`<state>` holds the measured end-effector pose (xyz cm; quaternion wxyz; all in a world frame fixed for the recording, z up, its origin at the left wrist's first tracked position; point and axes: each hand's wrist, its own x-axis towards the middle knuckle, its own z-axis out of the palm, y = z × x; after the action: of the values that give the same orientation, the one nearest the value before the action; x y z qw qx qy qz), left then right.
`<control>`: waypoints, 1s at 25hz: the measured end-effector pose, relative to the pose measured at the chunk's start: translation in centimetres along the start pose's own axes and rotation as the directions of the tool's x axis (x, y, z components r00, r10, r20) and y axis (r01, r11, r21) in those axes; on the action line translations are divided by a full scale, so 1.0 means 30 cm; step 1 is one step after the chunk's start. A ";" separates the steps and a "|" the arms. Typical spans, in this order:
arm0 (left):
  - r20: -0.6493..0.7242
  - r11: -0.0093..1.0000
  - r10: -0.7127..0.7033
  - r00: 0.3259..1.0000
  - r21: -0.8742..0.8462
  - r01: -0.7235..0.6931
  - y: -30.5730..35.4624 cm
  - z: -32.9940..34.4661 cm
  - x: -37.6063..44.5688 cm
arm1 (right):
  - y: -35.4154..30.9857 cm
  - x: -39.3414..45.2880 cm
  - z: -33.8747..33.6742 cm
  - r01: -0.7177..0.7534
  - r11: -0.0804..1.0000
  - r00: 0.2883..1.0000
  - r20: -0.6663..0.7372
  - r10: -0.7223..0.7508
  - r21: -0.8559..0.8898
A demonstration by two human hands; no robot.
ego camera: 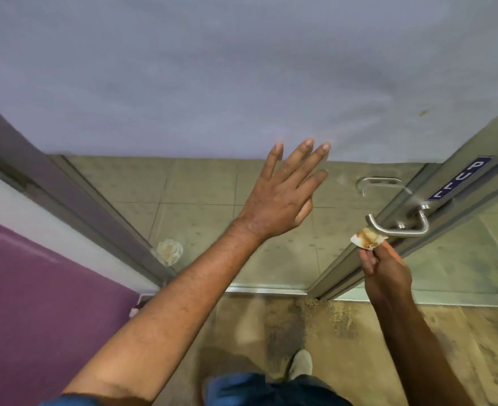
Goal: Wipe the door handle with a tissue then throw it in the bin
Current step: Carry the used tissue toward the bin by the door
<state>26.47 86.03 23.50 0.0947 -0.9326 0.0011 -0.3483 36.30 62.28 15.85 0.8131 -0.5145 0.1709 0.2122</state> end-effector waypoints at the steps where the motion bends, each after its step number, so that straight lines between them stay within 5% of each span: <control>1: 0.045 1.000 -0.024 0.999 -0.011 0.025 -0.031 -0.012 -0.077 | 0.050 -0.034 0.041 0.002 0.999 1.000 0.016 -0.001 -0.032; 6: 0.272 0.952 -0.285 0.919 -0.033 0.305 -0.215 -0.106 -0.516 | 0.370 -0.217 0.256 -0.031 0.942 0.987 0.137 0.081 -0.335; 11: 0.288 0.825 -0.554 0.781 0.058 0.563 -0.329 -0.221 -0.988 | 0.726 -0.367 0.448 -0.036 0.856 0.939 0.276 0.206 -0.515; 16: 0.495 0.598 -0.744 0.448 0.196 0.777 -0.391 -0.348 -1.421 | 1.076 -0.511 0.615 -0.040 0.727 0.844 0.367 0.392 -0.685; 21: 0.487 0.352 -0.850 0.199 0.245 0.903 -0.414 -0.424 -1.714 | 1.360 -0.619 0.713 0.063 0.513 0.758 0.375 0.534 -0.856; 25: 0.514 0.175 -0.858 -0.004 0.300 0.938 -0.437 -0.455 -1.868 | 1.561 -0.648 0.753 0.168 0.361 0.756 0.355 0.550 -0.917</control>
<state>-25.66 100.32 -0.48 -0.2164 -0.7689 -0.6013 -0.0190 -3.32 97.35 -0.97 0.3618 -0.7473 -0.1872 0.5250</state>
